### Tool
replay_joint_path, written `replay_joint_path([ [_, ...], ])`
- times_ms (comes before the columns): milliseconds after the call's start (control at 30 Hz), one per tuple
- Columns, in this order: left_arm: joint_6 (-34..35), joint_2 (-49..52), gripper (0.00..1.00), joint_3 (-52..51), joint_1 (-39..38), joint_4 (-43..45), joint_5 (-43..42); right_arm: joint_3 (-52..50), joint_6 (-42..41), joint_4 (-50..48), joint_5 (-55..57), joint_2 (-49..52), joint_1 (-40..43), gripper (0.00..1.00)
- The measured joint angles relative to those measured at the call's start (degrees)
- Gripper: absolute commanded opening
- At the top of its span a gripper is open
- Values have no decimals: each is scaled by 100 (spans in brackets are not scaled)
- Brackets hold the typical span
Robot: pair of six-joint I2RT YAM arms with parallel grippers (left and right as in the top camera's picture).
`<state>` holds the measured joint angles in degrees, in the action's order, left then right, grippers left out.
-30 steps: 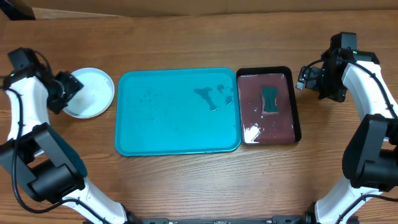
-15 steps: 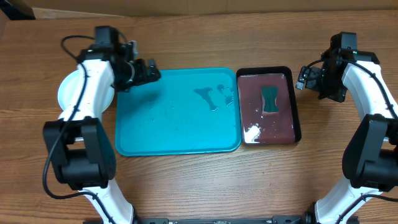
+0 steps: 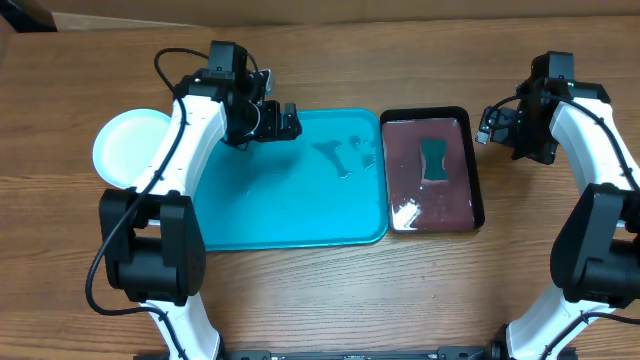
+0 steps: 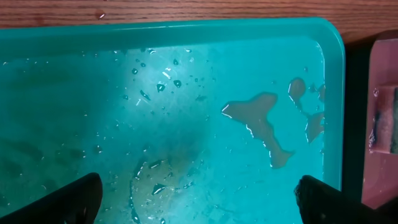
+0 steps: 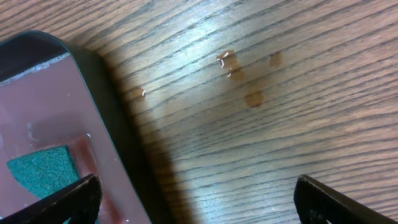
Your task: Clean dirty plates on tray and stack at the side
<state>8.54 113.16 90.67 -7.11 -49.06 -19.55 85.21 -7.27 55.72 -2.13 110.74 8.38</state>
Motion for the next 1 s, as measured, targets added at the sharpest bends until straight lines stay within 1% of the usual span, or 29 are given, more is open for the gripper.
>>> replay_joint_path([
  [400,0,0,100,0,0,0,0,0,0,0,2,-4,-22,100],
  [533,0,0,100,0,0,0,2,-4,-4,7,7,-227,-195,100],
  [667,0,0,100,0,0,0,0,-15,0,0,17,-1040,-793,100],
  [900,0,0,100,0,0,2,0,-9,2,-13,-39,-3233,-2367,100],
  [1000,0,0,100,0,0,2,2,-9,35,0,13,-3958,-2712,100],
])
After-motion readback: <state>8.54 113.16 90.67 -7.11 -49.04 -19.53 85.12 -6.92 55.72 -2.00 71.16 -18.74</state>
